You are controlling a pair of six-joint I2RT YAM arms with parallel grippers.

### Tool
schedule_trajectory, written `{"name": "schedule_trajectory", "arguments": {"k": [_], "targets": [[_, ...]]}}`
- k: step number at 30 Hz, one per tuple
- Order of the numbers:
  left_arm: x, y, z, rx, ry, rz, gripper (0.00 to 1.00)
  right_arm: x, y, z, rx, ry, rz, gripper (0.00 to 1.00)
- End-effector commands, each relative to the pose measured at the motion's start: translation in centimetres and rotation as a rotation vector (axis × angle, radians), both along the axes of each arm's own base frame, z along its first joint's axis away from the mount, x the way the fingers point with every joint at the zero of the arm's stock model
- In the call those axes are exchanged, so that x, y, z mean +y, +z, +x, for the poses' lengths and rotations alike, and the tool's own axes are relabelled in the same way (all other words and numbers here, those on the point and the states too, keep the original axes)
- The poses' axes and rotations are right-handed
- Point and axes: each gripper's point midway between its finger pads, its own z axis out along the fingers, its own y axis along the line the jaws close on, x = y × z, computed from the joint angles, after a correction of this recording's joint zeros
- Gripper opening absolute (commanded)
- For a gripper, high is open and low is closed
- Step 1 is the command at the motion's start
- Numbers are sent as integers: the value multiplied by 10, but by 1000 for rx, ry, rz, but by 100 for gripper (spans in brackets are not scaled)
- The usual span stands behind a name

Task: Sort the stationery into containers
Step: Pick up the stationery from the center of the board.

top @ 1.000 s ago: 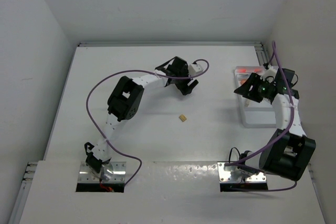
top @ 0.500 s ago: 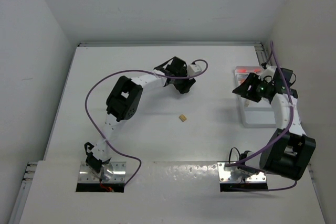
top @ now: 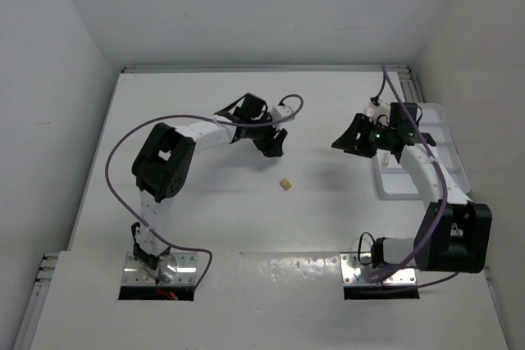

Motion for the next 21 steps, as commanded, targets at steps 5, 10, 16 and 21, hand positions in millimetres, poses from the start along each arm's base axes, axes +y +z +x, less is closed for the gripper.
{"name": "schedule_trajectory", "arguments": {"k": [5, 10, 16, 21], "targets": [[-35, 111, -36, -76, -107, -266, 40, 45, -5, 13, 47, 9, 66, 53], [-43, 134, -54, -72, -136, -320, 40, 65, -2, 17, 58, 38, 112, 54], [-46, 149, -65, -81, -162, -349, 40, 84, 13, 24, 52, 80, 193, 60], [-48, 151, -71, -76, -174, -360, 39, 101, 30, 25, 27, 141, 275, 62]]}}
